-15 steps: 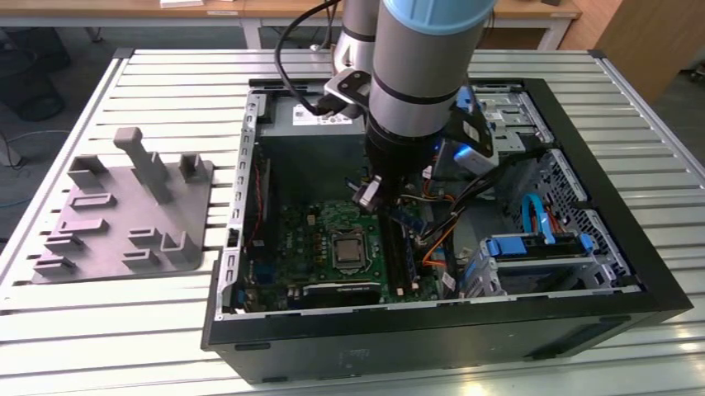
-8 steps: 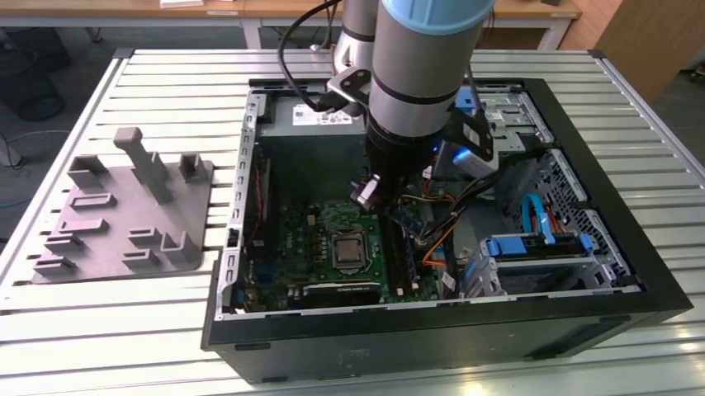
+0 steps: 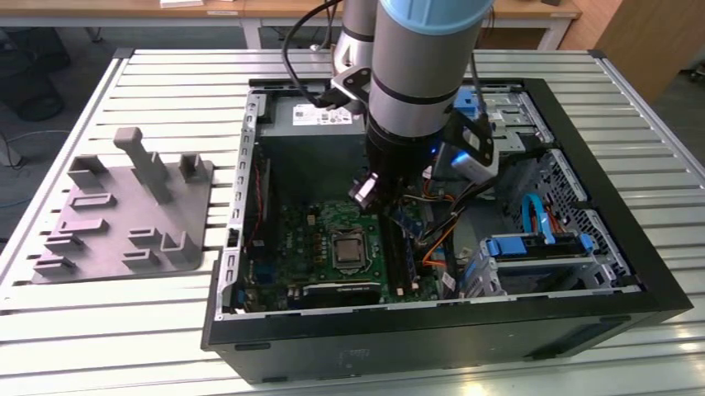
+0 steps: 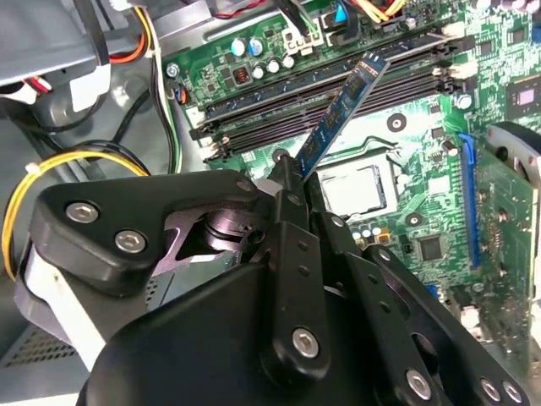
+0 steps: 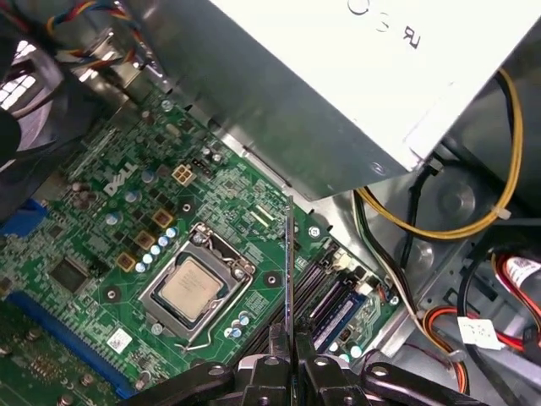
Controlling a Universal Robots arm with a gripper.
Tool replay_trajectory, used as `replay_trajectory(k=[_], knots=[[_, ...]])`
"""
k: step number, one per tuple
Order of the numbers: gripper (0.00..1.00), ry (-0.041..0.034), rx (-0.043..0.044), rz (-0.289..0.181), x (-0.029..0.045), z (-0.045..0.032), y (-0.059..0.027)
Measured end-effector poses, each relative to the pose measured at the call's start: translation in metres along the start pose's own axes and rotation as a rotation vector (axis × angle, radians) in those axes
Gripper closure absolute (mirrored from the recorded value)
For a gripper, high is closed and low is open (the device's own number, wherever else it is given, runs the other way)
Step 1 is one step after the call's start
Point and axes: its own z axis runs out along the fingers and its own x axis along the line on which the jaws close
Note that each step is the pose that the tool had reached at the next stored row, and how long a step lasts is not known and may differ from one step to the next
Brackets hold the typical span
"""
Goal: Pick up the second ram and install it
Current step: 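Insert the second ram into the second slot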
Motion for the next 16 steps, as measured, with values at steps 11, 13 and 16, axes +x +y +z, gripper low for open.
replay_trajectory(k=[11,13,16], knots=[[0.86,-0.0049,0.0080,0.102,0.0000,0.0003,0.0000],[0.86,-0.0057,0.0095,0.121,0.0000,0.0003,0.0000],[0.86,-0.0070,0.0118,0.149,0.0000,0.0004,0.0000]])
